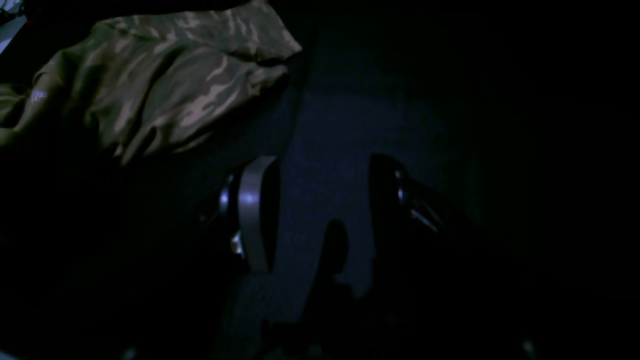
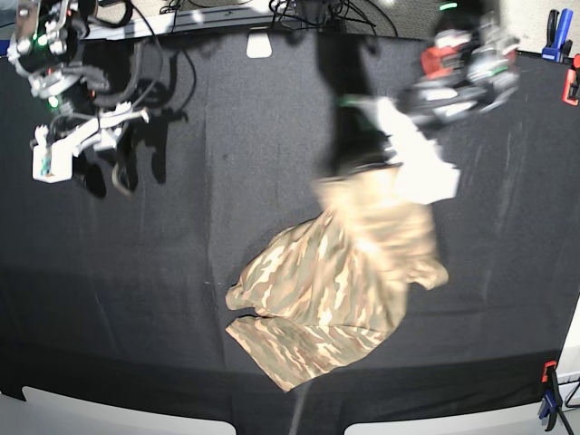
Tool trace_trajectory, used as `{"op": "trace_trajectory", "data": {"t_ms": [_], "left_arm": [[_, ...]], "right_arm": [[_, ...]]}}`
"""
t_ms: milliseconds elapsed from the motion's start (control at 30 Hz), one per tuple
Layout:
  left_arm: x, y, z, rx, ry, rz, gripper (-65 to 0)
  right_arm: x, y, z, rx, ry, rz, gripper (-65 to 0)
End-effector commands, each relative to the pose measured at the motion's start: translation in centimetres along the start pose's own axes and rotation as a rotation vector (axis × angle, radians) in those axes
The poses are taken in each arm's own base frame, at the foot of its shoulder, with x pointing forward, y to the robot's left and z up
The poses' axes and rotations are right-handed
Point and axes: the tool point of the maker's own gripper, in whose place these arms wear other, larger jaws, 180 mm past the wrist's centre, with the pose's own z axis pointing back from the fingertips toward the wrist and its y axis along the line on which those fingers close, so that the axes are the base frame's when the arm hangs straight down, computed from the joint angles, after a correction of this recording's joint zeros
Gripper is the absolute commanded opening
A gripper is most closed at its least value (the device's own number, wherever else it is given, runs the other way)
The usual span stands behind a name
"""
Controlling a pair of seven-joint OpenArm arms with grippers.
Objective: Layout the t-shirt on the table in an organized manner, then fold the t-shirt properly
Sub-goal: 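Lift the shirt with the left gripper and carry it toward the table center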
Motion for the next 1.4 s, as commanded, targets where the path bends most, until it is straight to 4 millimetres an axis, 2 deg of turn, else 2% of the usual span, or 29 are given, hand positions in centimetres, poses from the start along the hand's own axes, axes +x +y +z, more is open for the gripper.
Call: {"op": "trace_trajectory", "data": {"t_ms": [0, 133, 300, 400, 533, 600, 700, 833, 967, 1033, 1200, 1333, 1367], "left_arm": [[1.4, -1.4, -0.8, -0.050, -0.044, -0.028, -65.0], [2.2, -3.7, -3.0, -0.116, -0.053, -0.060, -65.0], [6.2, -5.2, -5.2, -0.120, -0.202, -0.124, -65.0], [8.8, -4.8, -6.1, -0.074, -0.257, -0.196, -65.0], [10.8, -3.5, -7.5, 0.019, -0.238, -0.275, -65.0], [11.3, -3.8, -7.7, 0.010, -0.233, -0.294, -65.0], [10.9, -3.3, -7.9, 0.030, -0.189, -0.318, -65.0], [11.3, -1.8, -7.8, 0.122, -0.188, -0.376, -65.0], [11.7, -0.9, -8.3, 0.154, -0.189, -0.377, -65.0], [11.0, -1.1, -9.4, 0.121, -0.165, -0.356, -65.0], [7.3, -1.9, -12.7, 0.054, -0.024, -0.368, -65.0], [7.0, -2.3, -13.3, 0.034, -0.010, -0.380, -65.0], [7.1, -2.5, -13.3, 0.028, -0.014, -0.374, -56.9]], "right_arm": [[1.4, 0.0, 0.1, 0.005, -0.044, 0.018, -37.0], [1.0, -0.2, 0.1, -0.006, -0.026, 0.043, -37.0], [0.0, -1.8, 0.4, -0.067, 0.042, 0.122, -37.0], [0.0, -4.4, 1.3, -0.157, 0.078, 0.168, -37.0], [1.9, -10.2, 4.3, -0.371, 0.052, 0.183, -37.0], [2.9, -12.4, 6.0, -0.443, 0.035, 0.174, -37.0], [3.7, -13.8, 7.5, -0.487, 0.015, 0.163, -37.0], [3.7, -14.4, 8.0, -0.509, 0.027, 0.163, -37.0], [3.9, -13.8, 7.7, -0.469, -0.004, 0.104, -37.0], [4.2, -13.1, 7.4, -0.431, -0.030, 0.053, -37.0], [4.8, -10.8, 6.5, -0.287, -0.081, -0.006, -37.0], [5.2, -10.4, 6.5, -0.266, -0.106, -0.034, -37.0], [5.2, -10.4, 6.4, -0.266, -0.106, -0.034, -37.0]]}}
